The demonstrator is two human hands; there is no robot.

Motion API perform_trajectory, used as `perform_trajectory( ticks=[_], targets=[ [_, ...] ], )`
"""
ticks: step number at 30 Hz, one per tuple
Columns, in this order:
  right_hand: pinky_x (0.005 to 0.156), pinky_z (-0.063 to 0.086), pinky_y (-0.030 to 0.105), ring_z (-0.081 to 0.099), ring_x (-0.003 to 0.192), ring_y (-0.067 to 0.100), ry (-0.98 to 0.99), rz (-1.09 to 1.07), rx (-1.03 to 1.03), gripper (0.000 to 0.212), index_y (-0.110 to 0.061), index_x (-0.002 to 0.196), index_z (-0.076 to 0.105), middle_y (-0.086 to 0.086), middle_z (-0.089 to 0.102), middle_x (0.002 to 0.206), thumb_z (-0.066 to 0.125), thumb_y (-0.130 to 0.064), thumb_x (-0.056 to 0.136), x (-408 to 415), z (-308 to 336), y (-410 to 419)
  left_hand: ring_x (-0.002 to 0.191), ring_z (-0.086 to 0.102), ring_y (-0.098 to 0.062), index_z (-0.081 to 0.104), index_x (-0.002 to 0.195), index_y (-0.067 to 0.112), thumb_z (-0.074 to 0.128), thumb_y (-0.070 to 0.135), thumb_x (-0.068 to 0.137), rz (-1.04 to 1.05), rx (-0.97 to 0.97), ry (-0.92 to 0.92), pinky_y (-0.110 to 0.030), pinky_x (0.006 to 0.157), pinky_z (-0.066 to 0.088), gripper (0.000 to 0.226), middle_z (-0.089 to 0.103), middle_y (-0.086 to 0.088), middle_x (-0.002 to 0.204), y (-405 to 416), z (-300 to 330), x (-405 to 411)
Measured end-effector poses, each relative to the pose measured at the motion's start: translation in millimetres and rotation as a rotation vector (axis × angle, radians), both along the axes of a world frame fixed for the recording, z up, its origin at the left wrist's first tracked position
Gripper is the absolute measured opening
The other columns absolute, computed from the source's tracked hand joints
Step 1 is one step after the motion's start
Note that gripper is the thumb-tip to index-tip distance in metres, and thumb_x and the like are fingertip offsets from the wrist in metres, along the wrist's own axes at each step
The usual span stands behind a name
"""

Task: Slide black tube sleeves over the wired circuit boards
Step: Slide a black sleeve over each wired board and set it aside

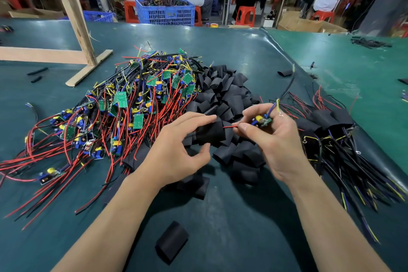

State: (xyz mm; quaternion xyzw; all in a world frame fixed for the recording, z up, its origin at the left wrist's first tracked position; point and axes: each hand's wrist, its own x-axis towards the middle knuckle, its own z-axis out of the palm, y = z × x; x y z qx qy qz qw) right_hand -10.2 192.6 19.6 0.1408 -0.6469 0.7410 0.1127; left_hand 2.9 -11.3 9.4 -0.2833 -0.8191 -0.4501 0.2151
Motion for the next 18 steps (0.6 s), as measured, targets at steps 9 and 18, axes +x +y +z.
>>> perform_trajectory(
  ticks=[9,18],
  targets=[
    [0.08,0.055,0.03,0.065,0.091,0.019,-0.137,0.091,-0.148,0.036,-0.016,0.088,0.078,0.001,0.068,0.091,0.048,-0.035,0.094,2,2,-14,0.112,0.062,-0.009,0.068,0.117,0.005,0.074,-0.005,0.076,0.017,0.001,0.056,-0.028,0.096,0.051,0.043,0.067,-0.001,0.116,2,1,1],
    [0.056,0.052,0.022,0.062,0.061,0.014,-0.163,0.094,-0.084,0.013,-0.014,0.096,0.07,0.003,0.067,0.081,0.066,-0.013,0.084,6,8,-6,0.113,0.062,-0.011,0.069,0.116,0.003,0.074,-0.006,0.076,0.036,0.03,0.078,-0.03,0.094,0.052,0.041,0.067,-0.003,0.118,3,3,1]
  ],
)
